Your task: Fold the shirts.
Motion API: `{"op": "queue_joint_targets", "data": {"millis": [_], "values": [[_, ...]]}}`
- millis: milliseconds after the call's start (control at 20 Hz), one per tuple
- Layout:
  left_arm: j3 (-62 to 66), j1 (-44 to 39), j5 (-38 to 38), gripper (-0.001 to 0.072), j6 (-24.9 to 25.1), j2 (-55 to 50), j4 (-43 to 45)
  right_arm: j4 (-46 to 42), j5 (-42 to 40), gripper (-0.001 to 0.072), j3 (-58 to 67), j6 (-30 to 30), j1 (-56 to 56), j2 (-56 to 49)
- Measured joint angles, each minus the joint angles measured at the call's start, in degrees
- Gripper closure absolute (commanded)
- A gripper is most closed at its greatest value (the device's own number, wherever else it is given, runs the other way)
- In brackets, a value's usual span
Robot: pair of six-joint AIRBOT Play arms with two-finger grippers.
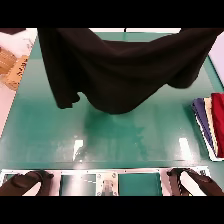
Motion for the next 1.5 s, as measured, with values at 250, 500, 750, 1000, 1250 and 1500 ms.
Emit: {"op": "queue_joint_targets", "data": {"millis": [250, 500, 750, 1000, 1250, 1500], "values": [[-4.9, 0.0, 2.4, 0.0682, 0.6, -10.7, 4.3, -0.4, -2.4, 0.0701, -20.1, 0.1, 0.0, 0.4], [-7.0, 0.0, 12.5, 0.0683, 1.4, -28.7, 1.5, -0.4, -13.7, 0.0701, -43.4, -1.3, 0.0, -4.2], [-7.3, 0.0, 20.5, 0.0251, 1.6, -40.9, -7.8, 0.2, -21.3, 0.07, -48.8, -4.0, 0.0, -17.0], [-3.8, 1.3, 10.2, 0.0047, 1.6, -42.6, -10.2, 0.2, -20.3, 0.0381, -44.2, -6.1, -0.5, -23.1], [0.3, 5.3, -15.0, 0.0047, -1.8, -39.0, -8.5, -0.2, -10.9, 0.0275, -35.6, -6.9, -5.8, -24.3], [-11.8, 3.3, -26.6, 0.0046, -6.2, -33.0, -7.5, -2.1, -5.1, 0.0294, -33.2, -7.1, -11.5, -25.5]]}}
